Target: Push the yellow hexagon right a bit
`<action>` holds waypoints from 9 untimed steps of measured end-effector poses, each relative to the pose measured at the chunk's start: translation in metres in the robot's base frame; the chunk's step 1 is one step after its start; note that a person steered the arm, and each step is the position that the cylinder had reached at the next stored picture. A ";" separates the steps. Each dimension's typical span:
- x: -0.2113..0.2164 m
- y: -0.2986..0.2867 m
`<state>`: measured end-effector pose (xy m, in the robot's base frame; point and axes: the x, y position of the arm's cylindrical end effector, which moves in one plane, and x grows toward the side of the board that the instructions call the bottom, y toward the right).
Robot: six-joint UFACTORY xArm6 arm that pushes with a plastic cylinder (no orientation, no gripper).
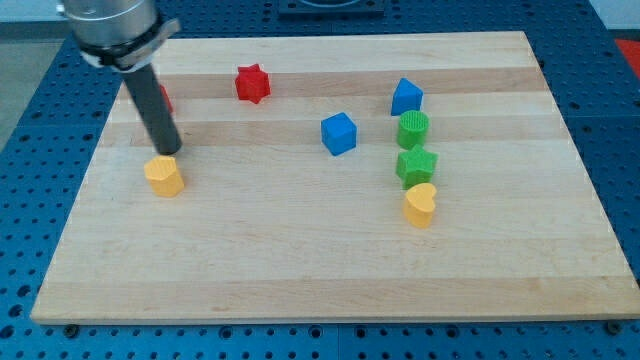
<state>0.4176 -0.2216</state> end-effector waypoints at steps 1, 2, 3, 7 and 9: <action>0.024 -0.007; 0.045 0.004; 0.055 0.009; 0.068 0.011; 0.068 0.028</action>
<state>0.4854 -0.1934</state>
